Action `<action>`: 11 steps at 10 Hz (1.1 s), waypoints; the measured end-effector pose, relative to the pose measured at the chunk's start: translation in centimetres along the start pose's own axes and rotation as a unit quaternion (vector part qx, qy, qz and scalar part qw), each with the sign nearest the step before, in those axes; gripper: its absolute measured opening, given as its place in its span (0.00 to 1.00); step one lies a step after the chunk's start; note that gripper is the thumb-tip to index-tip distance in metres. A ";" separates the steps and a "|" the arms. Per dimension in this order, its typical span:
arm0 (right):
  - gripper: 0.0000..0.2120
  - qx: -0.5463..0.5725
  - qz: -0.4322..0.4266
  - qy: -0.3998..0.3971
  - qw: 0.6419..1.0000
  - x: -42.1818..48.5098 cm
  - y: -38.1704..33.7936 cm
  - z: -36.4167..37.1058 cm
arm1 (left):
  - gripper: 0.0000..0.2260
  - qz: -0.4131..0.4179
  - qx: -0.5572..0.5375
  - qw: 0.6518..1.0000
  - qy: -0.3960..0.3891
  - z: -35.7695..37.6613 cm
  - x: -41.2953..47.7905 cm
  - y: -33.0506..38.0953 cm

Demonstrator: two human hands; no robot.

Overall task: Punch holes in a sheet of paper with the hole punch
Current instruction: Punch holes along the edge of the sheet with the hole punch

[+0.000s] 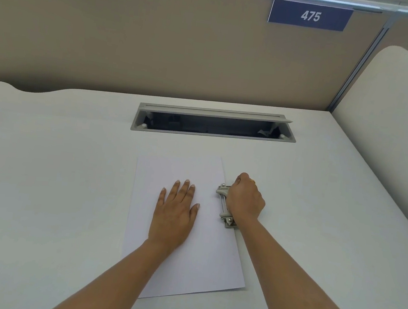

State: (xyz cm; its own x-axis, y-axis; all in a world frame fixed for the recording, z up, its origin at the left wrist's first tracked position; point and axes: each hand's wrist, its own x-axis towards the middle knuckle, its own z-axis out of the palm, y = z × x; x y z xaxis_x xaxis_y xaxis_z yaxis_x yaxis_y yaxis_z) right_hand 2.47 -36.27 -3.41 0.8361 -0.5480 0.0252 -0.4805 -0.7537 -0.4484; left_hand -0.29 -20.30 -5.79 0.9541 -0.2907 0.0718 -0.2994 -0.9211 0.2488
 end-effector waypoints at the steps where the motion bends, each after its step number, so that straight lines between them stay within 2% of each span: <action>1: 0.11 -0.003 -0.003 0.002 1.000 -0.1 0.1 0.0 | 0.24 -0.001 -0.002 1.000 -0.001 0.0 -0.1 0.0; 8: 0.10 -0.028 -0.010 0.033 0.999 0.1 0.6 0.5 | 0.24 0.000 -0.002 1.000 -0.005 0.0 0.0 -0.1; 11: 0.18 0.024 0.000 -0.002 1.000 0.1 1.0 0.7 | 0.24 0.000 0.000 1.000 -0.006 0.1 0.0 -0.1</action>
State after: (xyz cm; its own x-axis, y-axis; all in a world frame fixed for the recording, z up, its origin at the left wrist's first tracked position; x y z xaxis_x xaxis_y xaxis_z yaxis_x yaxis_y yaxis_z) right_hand 2.32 -36.82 -4.50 0.8370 -0.5468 0.0209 -0.4677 -0.7347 -0.4914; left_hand -0.24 -20.21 -5.89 0.9542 -0.2931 0.0608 -0.2988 -0.9214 0.2485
